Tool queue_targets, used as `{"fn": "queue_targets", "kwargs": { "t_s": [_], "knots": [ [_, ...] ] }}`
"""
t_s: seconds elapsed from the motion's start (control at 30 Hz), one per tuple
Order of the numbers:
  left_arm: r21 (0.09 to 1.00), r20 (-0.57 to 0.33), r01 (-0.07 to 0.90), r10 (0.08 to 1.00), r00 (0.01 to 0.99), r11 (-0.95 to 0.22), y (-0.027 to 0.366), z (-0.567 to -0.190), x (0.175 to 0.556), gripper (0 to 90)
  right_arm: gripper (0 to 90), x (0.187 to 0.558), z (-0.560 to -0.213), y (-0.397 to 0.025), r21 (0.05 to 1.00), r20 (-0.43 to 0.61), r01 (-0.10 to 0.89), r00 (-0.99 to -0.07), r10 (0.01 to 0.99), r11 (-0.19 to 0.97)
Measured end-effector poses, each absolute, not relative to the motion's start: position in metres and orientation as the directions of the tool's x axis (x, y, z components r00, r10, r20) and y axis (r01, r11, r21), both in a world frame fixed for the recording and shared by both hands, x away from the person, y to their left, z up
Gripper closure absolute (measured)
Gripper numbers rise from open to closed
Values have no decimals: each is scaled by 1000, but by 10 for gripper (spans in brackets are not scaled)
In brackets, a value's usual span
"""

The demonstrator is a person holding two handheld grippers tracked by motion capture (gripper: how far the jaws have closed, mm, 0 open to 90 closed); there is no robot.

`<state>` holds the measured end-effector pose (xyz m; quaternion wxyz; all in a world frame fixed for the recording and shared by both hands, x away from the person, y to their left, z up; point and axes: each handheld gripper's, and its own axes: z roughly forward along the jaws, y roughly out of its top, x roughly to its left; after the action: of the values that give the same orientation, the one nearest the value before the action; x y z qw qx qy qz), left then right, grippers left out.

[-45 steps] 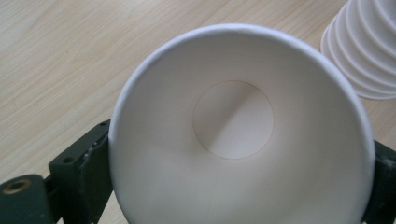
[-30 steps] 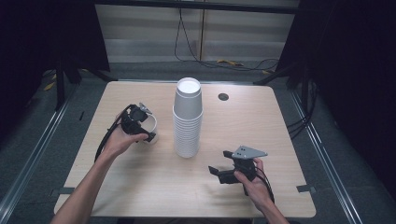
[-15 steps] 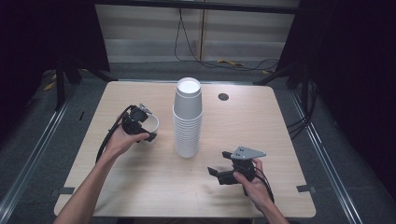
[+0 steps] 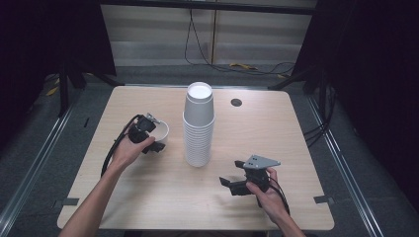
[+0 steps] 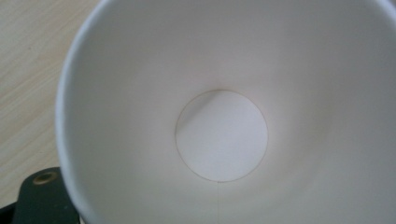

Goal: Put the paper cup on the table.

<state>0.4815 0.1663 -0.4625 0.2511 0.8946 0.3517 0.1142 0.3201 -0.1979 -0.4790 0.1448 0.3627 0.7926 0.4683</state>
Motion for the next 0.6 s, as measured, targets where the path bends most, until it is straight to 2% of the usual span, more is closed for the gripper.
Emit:
{"fn": "queue_targets", "kwargs": {
  "t_s": [0.4,0.53,0.6],
  "knots": [
    [534,3,580,688,726,-615,176,-472,472,158,139,320,-480,-197,841,108,446,-693,713,306],
    [549,-50,607,703,710,-574,181,-472,469,158,139,320,-480,-198,842,109,446,-692,714,304],
    [556,-33,599,705,708,-576,182,-471,465,158,138,320,-480,-198,840,110,449,-690,715,304]
  ]
}}
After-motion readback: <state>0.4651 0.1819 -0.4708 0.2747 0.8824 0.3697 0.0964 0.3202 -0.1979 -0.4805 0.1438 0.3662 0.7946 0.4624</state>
